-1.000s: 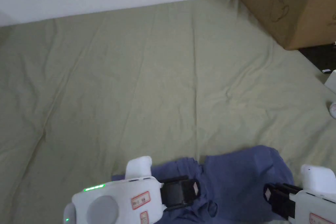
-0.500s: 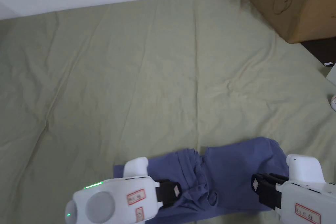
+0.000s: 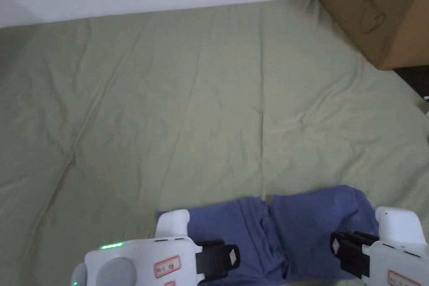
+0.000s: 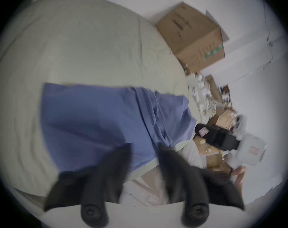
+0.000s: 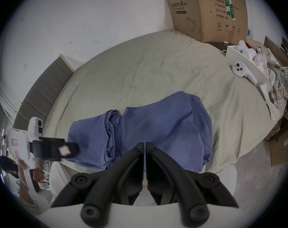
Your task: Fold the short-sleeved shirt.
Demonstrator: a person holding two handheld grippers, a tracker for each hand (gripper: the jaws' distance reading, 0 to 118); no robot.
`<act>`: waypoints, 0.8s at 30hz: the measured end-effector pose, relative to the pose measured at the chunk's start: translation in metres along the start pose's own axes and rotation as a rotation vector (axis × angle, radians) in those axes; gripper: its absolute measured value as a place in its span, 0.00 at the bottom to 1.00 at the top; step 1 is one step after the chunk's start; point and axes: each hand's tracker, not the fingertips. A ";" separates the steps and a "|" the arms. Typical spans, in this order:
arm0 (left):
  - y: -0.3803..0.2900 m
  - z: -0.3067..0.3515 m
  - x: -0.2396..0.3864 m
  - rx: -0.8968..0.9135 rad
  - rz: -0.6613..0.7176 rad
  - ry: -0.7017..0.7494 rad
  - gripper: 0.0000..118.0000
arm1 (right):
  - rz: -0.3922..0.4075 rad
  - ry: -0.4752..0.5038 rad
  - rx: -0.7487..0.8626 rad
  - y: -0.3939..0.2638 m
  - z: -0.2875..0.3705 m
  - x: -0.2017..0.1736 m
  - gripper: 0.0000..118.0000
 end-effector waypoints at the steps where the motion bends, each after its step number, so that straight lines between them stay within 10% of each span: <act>1: 0.002 0.014 -0.011 0.022 0.036 -0.019 0.83 | 0.007 -0.001 -0.001 0.001 -0.001 -0.002 0.02; 4: 0.003 0.050 -0.045 0.129 0.148 -0.046 0.97 | 0.031 0.001 -0.010 0.002 -0.003 -0.010 0.02; 19: -0.011 -0.006 -0.138 0.106 0.475 -0.268 0.80 | 0.155 -0.005 -0.066 0.011 -0.016 -0.052 0.02; 20: -0.010 -0.011 -0.140 0.104 0.469 -0.299 0.76 | 0.160 -0.007 -0.069 0.011 -0.017 -0.052 0.02; 22: -0.005 -0.013 -0.140 0.090 0.512 -0.282 0.10 | 0.164 -0.012 -0.077 0.011 -0.019 -0.054 0.02; 24: -0.003 -0.018 -0.138 0.043 0.433 -0.160 0.07 | 0.171 -0.020 -0.086 0.011 -0.021 -0.056 0.02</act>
